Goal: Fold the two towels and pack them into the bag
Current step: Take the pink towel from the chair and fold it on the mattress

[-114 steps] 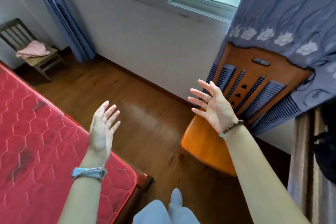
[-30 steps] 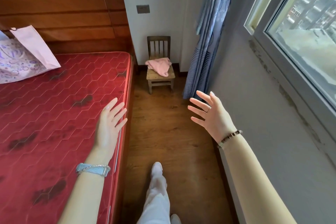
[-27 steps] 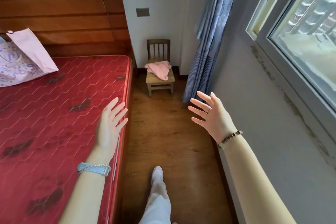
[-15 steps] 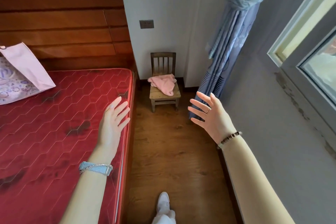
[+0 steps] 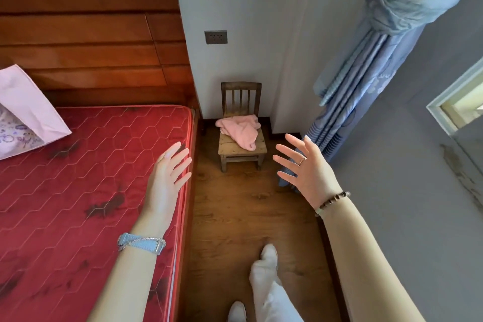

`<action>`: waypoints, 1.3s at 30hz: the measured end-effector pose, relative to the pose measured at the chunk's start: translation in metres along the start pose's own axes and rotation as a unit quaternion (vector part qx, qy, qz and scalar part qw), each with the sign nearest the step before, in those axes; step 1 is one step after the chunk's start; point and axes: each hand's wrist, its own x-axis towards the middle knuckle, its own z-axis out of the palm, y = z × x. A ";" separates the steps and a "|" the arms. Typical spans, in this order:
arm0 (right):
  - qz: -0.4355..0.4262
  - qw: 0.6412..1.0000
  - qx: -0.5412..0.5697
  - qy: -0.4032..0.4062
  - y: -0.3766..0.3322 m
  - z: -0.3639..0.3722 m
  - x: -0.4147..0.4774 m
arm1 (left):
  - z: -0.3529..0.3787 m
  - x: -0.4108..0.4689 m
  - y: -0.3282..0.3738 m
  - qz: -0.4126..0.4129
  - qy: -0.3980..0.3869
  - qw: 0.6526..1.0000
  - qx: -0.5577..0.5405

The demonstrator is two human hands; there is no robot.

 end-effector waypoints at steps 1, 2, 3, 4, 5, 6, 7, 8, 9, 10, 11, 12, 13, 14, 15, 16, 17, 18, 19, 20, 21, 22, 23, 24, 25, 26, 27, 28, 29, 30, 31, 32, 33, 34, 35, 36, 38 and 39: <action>0.002 1.000 0.000 -0.002 -0.003 0.000 0.011 | 0.004 0.008 0.000 -0.001 0.002 1.000 0.002; 0.004 1.000 0.000 -0.006 -0.005 0.000 0.021 | 0.008 0.017 0.000 -0.002 0.004 1.000 0.005; 0.006 1.000 0.001 -0.010 -0.007 0.000 0.032 | 0.012 0.024 0.000 -0.002 0.008 1.000 0.008; 0.008 1.000 0.001 -0.015 -0.010 0.000 0.043 | 0.016 0.033 0.001 -0.001 0.013 1.000 0.008; 0.011 1.000 -0.001 -0.020 -0.013 0.000 0.055 | 0.021 0.041 0.003 0.001 0.019 1.000 0.008; 0.013 1.000 -0.003 -0.024 -0.017 0.000 0.067 | 0.025 0.049 0.004 0.003 0.025 1.000 0.008; 0.017 0.999 -0.005 -0.028 -0.022 0.001 0.078 | 0.030 0.058 0.006 0.004 0.031 0.999 0.010; 0.020 0.999 -0.009 -0.031 -0.027 0.001 0.090 | 0.035 0.067 0.008 0.005 0.036 0.999 0.010; 0.022 0.999 -0.013 -0.035 -0.033 0.001 0.100 | 0.040 0.076 0.009 0.004 0.040 0.999 0.009; 0.023 0.999 -0.016 -0.038 -0.039 0.001 0.110 | 0.044 0.085 0.010 0.004 0.043 0.999 0.007; 0.025 0.999 -0.017 -0.040 -0.045 0.001 0.121 | 0.048 0.094 0.010 0.005 0.046 0.999 0.007; 0.028 0.999 -0.018 -0.041 -0.051 0.000 0.133 | 0.054 0.103 0.011 0.005 0.049 0.999 0.007; 0.030 0.998 -0.020 -0.042 -0.057 -0.002 0.144 | 0.059 0.113 0.011 0.004 0.051 0.999 0.007; 0.035 0.998 -0.021 -0.044 -0.062 -0.004 0.155 | 0.064 0.122 0.010 0.003 0.052 0.999 0.004; 0.041 0.998 -0.022 -0.047 -0.065 -0.006 0.166 | 0.070 0.130 0.010 0.003 0.053 0.999 0.000; 0.047 0.997 -0.025 -0.050 -0.068 -0.008 0.178 | 0.075 0.139 0.008 0.002 0.055 0.998 -0.005; 0.053 0.997 -0.028 -0.052 -0.070 -0.010 0.189 | 0.080 0.147 0.006 0.001 0.057 0.998 -0.010; 0.059 0.996 -0.030 -0.052 -0.071 -0.012 0.199 | 0.083 0.154 0.003 -0.001 0.060 0.998 -0.016; 0.065 0.996 -0.031 -0.051 -0.072 -0.013 0.209 | 0.087 0.163 0.000 -0.004 0.062 0.998 -0.020; 0.070 0.996 -0.030 -0.050 -0.072 -0.014 0.219 | 0.089 0.170 -0.003 -0.009 0.064 0.998 -0.023; 0.077 0.995 -0.030 -0.049 -0.072 -0.014 0.227 | 0.091 0.177 -0.005 -0.015 0.066 0.997 -0.023; 0.084 0.995 -0.029 -0.050 -0.072 -0.013 0.236 | 0.092 0.184 -0.007 -0.020 0.069 0.997 -0.023; 0.091 0.994 -0.030 -0.052 -0.071 -0.012 0.245 | 0.093 0.191 -0.009 -0.024 0.072 0.997 -0.021; 0.097 0.993 -0.029 -0.054 -0.071 -0.010 0.253 | 0.092 0.198 -0.010 -0.028 0.074 0.997 -0.021; 0.103 0.993 -0.029 -0.054 -0.069 -0.007 0.262 | 0.091 0.206 -0.012 -0.032 0.078 0.996 -0.021; 0.107 0.992 -0.030 -0.053 -0.068 -0.005 0.270 | 0.089 0.214 -0.014 -0.035 0.081 0.996 -0.022; 0.110 0.992 -0.032 -0.050 -0.067 -0.002 0.279 | 0.087 0.222 -0.017 -0.037 0.084 0.996 -0.022; 0.112 0.992 -0.035 -0.046 -0.065 0.001 0.287 | 0.085 0.231 -0.019 -0.042 0.085 0.995 -0.023; 0.115 0.992 -0.036 -0.042 -0.063 0.003 0.296 | 0.083 0.240 -0.022 -0.048 0.085 0.995 -0.023; 0.116 0.992 -0.036 -0.039 -0.062 0.005 0.304 | 0.082 0.248 -0.025 -0.054 0.084 0.995 -0.023; 0.116 0.992 -0.034 -0.036 -0.061 0.007 0.311 | 0.080 0.256 -0.027 -0.059 0.083 0.995 -0.021; 0.116 0.992 -0.034 -0.032 -0.060 0.010 0.318 | 0.079 0.265 -0.030 -0.064 0.081 0.994 -0.020; 0.118 0.992 -0.033 -0.027 -0.059 0.012 0.327 | 0.077 0.275 -0.032 -0.069 0.080 0.994 -0.019; 0.120 0.992 -0.031 -0.022 -0.057 0.015 0.335 | 0.076 0.285 -0.033 -0.076 0.078 0.994 -0.019; 0.122 0.992 -0.027 -0.016 -0.055 0.018 0.344 | 0.074 0.296 -0.035 -0.083 0.075 0.994 -0.018; 0.124 0.992 -0.022 -0.009 -0.052 0.020 0.353 | 0.073 0.308 -0.036 -0.088 0.071 0.993 -0.017; 0.124 0.992 -0.016 0.008 -0.046 0.025 0.373 | 0.071 0.333 -0.038 -0.093 0.066 0.993 -0.008; 0.122 0.992 -0.021 0.017 -0.043 0.028 0.383 | 0.069 0.345 -0.040 -0.097 0.064 0.993 -0.003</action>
